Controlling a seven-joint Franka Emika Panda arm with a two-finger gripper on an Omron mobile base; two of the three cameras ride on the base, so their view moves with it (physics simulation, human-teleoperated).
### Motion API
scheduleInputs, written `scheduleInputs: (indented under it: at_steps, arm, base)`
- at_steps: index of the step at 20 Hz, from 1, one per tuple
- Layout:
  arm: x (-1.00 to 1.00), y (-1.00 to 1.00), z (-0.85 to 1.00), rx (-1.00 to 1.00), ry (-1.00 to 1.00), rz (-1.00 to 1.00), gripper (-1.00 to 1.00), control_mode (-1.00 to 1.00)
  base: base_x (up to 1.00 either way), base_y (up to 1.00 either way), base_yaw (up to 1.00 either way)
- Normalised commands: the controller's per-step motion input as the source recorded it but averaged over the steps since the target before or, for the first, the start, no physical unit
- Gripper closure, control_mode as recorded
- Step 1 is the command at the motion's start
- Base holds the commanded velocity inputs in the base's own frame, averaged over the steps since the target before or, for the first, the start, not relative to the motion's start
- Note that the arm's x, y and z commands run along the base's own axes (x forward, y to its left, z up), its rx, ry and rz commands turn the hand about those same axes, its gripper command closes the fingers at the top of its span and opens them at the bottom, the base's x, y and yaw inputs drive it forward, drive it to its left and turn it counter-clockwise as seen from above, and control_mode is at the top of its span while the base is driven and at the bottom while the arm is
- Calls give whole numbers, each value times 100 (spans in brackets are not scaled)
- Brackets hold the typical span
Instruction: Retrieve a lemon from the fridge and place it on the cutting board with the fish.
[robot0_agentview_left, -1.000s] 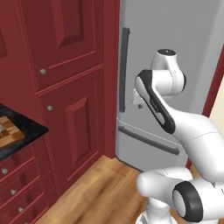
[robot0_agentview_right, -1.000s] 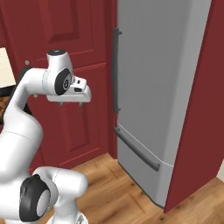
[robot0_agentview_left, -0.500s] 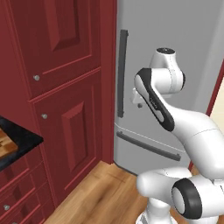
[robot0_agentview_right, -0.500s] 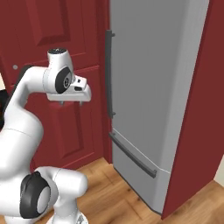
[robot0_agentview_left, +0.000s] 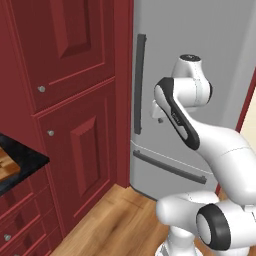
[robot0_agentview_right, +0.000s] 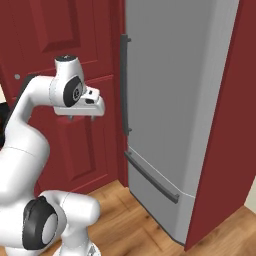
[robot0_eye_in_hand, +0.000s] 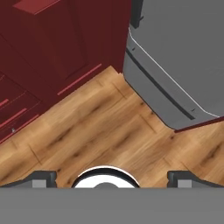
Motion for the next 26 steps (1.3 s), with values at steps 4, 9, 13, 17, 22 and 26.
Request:
scheduleInputs:
  at_steps: [4,9,13,17,22,26]
  arm:
    - [4,0,0,0,-4,0,-100,-100]
    - [59,4,0,-1,-24,-2,-100,-100]
    - [100,34,4,-2,-22,-18,-100,-100]
    - [96,20,29,-12,-3,-39,-100,-100]
    - [80,-11,0,-18,0,-42,-100,-100]
    - [30,-29,0,-2,-7,-7,-100,-100]
  base:
    - [4,0,0]
    - [0,0,0]
    - [0,0,0]
    - [0,0,0]
    - [0,0,0]
    - [0,0,0]
